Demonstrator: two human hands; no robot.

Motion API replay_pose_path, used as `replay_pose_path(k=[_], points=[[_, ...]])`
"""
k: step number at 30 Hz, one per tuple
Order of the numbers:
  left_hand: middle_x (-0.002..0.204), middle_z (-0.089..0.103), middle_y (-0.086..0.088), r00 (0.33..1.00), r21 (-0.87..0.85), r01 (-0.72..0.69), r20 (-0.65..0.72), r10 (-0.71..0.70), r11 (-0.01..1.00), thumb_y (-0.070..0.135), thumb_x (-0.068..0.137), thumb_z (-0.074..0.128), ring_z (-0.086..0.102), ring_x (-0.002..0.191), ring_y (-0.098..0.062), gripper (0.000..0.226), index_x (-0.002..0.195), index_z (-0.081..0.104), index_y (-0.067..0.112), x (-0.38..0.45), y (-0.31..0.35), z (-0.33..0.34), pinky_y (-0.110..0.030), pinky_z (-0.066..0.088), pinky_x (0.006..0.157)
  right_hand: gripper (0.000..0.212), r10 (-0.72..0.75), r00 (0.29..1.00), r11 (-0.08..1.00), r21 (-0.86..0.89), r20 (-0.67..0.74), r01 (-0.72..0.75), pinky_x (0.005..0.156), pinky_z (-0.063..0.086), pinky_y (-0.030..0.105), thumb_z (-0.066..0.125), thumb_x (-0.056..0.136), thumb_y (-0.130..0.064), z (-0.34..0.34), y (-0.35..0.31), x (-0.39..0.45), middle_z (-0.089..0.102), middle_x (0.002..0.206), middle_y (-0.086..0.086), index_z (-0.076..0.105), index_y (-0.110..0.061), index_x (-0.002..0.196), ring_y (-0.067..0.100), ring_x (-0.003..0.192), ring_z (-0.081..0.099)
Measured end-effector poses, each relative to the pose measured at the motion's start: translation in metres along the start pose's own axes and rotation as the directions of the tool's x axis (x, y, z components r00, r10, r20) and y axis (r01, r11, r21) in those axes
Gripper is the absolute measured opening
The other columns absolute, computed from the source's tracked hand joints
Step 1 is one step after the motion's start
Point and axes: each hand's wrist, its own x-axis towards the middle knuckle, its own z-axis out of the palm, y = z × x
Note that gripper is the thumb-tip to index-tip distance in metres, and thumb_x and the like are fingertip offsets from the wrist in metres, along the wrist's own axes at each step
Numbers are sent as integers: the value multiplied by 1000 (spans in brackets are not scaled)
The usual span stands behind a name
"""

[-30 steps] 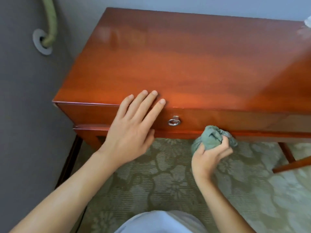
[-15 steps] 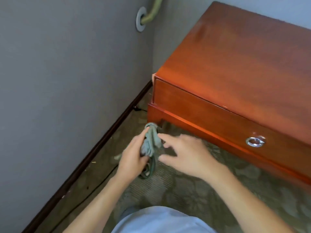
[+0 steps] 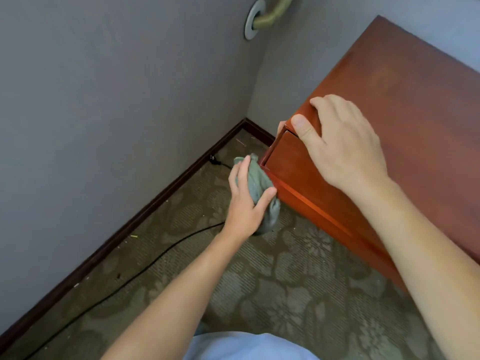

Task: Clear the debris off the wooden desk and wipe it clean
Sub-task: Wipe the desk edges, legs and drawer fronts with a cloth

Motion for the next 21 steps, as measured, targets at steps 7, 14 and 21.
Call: replay_pose_path(k=[7, 14, 21], points=[[155, 32, -13, 917, 211, 315, 184, -354, 925, 53, 95, 61, 39, 145, -33, 85, 163, 18, 26, 3, -95, -21, -45, 35, 115, 69, -14, 1000, 997, -73, -19, 12, 110, 43, 52, 21, 106, -69, 0, -5, -3, 50, 153, 3, 46, -21, 149, 27, 141, 46], [167, 15, 1, 998, 120, -57, -28, 61, 991, 48, 101, 58, 18, 152, -6, 86, 165, 6, 26, 1, -29, 0, -17, 19, 122, 71, -66, 998, 979, -192, -11, 62, 115, 38, 55, 16, 109, -64, 6, -1, -6, 41, 162, 11, 38, -15, 156, 34, 149, 37], [165, -15, 13, 940, 174, 211, 234, -249, 962, 34, 87, 83, 17, 154, -22, 134, 143, -35, 58, 1, -123, 2, -41, 25, 124, 72, -76, 996, 967, -249, -47, 62, 108, 43, 56, 13, 109, -63, 10, -2, -7, 44, 159, 13, 40, -13, 154, 37, 145, 41]])
